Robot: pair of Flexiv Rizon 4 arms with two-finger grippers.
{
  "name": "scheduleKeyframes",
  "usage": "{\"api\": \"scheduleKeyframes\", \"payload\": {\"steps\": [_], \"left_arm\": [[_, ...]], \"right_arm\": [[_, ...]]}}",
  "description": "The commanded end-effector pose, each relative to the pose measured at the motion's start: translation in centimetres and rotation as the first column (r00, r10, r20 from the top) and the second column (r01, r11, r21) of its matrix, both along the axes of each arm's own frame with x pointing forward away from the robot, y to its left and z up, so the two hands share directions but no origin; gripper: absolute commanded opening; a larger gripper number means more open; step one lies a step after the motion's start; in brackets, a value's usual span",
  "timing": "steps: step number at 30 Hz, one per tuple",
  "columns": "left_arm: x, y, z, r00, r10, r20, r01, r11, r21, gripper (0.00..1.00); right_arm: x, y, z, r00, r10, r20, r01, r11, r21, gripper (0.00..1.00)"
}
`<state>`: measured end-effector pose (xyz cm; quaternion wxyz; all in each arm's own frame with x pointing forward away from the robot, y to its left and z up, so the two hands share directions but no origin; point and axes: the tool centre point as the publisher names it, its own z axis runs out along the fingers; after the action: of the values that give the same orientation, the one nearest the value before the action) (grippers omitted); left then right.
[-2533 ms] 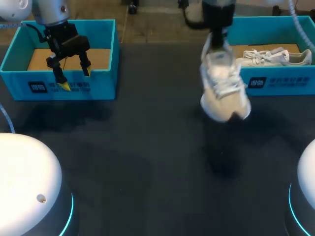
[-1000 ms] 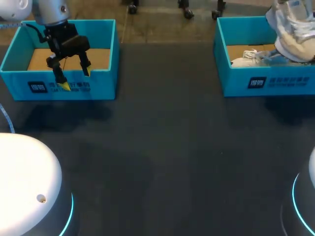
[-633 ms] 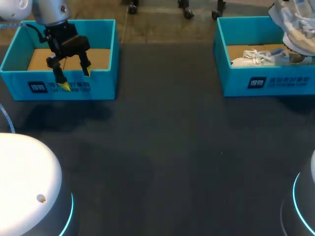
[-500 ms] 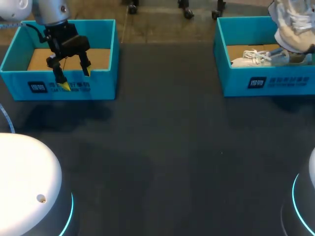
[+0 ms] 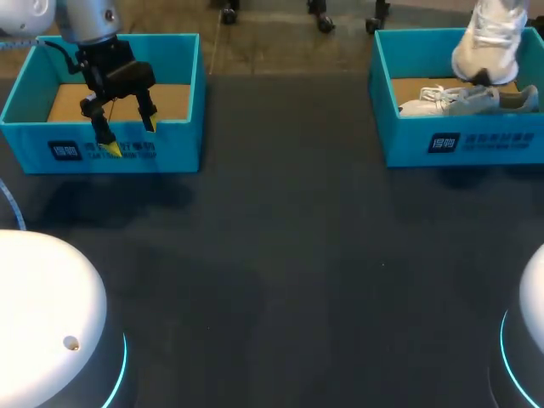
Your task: Take the shoe out of the shoebox, open the shoe tongue, remove and reinsert the insole, then place the shoe into the shoebox
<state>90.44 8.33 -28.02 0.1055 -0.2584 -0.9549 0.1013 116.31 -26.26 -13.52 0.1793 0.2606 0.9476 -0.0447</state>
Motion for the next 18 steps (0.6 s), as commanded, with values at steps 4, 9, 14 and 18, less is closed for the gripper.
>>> {"api": "scheduleKeyframes", "payload": {"steps": [4, 9, 14, 18], "left_arm": [[0.1, 0.0, 0.1, 1.000, -0.001, -0.001, 0.001, 1.000, 0.002, 1.00], [0.1, 0.0, 0.1, 1.000, -0.001, -0.001, 0.001, 1.000, 0.002, 1.00], [0.1, 0.0, 0.1, 1.000, -0.001, -0.001, 0.001, 1.000, 0.002, 1.00], [0.1, 0.0, 0.1, 1.000, -0.001, -0.001, 0.001, 1.000, 0.002, 1.00]], "right_arm": [[0.3, 0.3, 0.2, 0.938, -0.345, -0.028, 0.344, 0.939, -0.017, 0.00], [0.4, -1.9, -1.2, 0.831, -0.553, -0.051, 0.556, 0.829, 0.057, 0.00], [-0.2, -3.3, -1.9, 0.753, -0.656, -0.046, 0.658, 0.751, 0.066, 0.00], [-0.5, -3.4, -2.5, 0.704, -0.709, -0.028, 0.710, 0.704, 0.031, 0.00]]}}
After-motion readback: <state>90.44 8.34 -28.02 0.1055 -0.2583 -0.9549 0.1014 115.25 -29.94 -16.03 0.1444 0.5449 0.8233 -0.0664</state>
